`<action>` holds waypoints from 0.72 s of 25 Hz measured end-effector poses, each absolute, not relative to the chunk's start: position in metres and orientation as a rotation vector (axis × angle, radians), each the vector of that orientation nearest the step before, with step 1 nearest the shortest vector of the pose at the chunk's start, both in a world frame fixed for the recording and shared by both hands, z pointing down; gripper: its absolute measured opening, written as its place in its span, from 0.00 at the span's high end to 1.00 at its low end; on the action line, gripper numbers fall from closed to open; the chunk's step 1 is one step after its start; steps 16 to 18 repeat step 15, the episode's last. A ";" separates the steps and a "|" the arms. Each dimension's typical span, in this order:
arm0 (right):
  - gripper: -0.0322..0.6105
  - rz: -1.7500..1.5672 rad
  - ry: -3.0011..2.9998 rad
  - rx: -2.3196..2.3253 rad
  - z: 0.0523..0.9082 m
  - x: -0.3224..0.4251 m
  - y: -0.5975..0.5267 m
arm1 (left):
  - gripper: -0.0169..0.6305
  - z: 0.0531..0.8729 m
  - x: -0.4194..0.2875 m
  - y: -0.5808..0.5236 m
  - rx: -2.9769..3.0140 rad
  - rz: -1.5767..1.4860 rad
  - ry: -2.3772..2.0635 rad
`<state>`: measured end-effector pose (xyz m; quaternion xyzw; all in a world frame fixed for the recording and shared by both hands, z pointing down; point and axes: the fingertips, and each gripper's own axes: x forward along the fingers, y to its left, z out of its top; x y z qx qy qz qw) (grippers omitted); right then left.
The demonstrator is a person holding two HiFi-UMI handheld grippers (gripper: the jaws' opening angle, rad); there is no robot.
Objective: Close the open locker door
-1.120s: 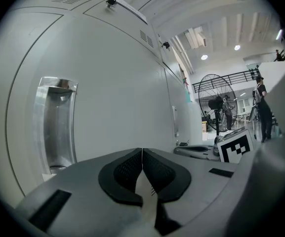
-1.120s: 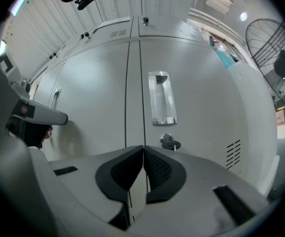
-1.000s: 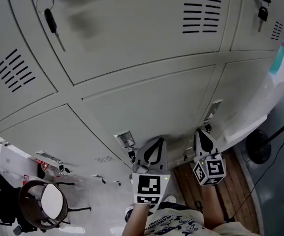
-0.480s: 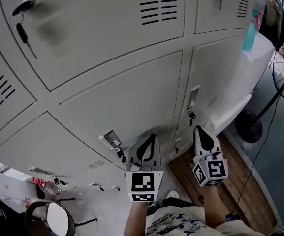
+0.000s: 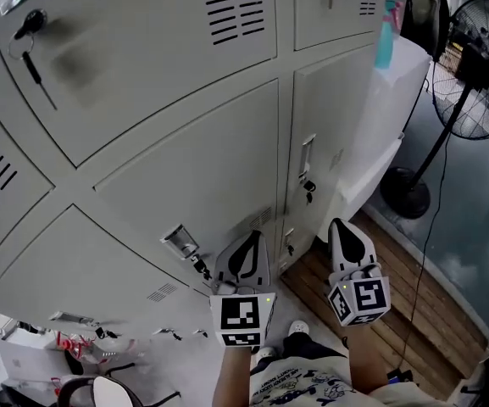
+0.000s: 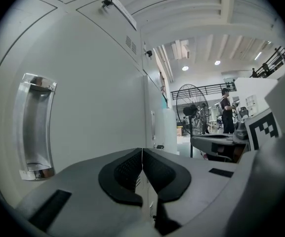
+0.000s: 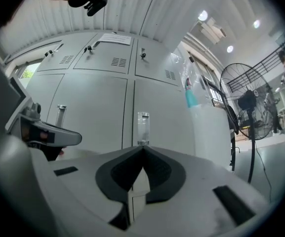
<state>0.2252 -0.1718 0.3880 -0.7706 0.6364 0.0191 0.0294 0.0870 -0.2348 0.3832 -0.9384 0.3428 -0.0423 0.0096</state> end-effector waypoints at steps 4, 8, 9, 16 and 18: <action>0.96 0.065 1.920 -2.416 0.387 0.223 -0.155 | 0.96 0.383 0.089 -0.223 -2.953 -0.124 1.011; 0.96 0.070 1.875 -2.453 0.385 0.222 -0.139 | 0.96 0.382 0.093 -0.212 -2.970 -0.123 0.951; 0.96 0.071 1.866 -2.460 0.385 0.222 -0.136 | 0.96 0.382 0.093 -0.210 -2.973 -0.123 0.939; 0.96 0.075 1.847 -2.485 0.384 0.220 -0.126 | 0.96 0.381 0.091 -0.204 -2.985 -0.116 0.913; 0.96 0.075 1.847 -2.485 0.384 0.220 -0.126 | 0.96 0.381 0.091 -0.204 -2.985 -0.116 0.913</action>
